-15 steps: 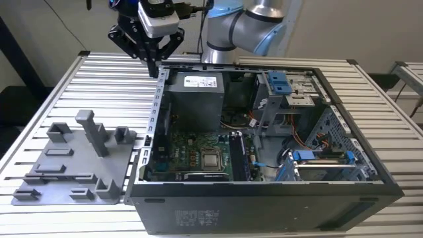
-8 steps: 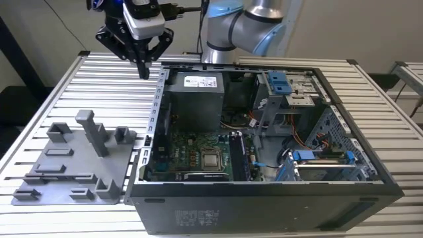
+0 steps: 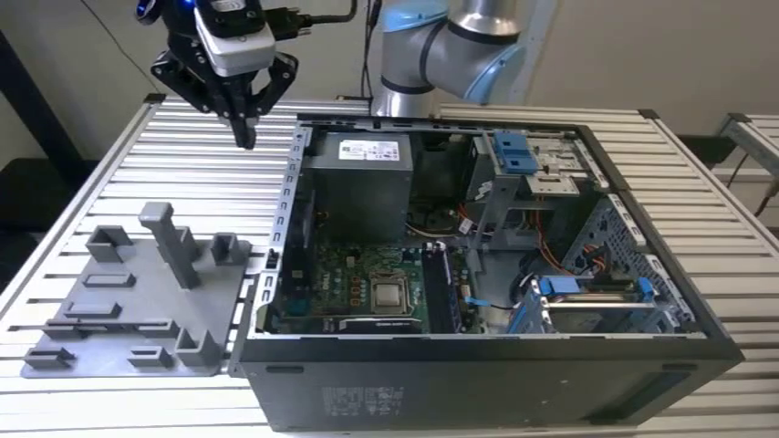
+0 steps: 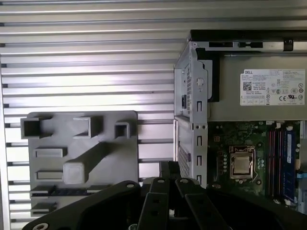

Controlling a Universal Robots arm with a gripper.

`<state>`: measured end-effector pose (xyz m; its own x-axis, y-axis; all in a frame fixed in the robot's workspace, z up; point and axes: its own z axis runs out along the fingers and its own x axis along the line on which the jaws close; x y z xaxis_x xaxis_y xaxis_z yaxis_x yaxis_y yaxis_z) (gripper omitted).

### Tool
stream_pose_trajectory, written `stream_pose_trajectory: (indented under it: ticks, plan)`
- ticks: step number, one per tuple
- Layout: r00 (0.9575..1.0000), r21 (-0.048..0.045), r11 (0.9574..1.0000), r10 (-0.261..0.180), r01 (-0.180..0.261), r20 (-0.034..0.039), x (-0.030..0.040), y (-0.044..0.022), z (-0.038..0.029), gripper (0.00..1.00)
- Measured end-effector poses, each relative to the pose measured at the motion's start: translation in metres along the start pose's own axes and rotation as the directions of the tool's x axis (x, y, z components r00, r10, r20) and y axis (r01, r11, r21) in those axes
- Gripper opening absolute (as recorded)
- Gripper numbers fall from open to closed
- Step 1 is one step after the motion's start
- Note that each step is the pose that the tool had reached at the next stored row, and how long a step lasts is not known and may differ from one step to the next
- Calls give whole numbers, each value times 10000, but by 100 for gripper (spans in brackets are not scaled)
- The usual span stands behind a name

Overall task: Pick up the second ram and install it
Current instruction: 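Reach for the second ram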

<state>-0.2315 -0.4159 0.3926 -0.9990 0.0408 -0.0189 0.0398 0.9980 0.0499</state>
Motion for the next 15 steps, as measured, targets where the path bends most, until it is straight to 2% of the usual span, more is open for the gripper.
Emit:
stream_pose_trajectory:
  ticks: [15]
  plan:
    - [9999, -4, 9999, -139, 139, -7, 363, -94, -11, 11]
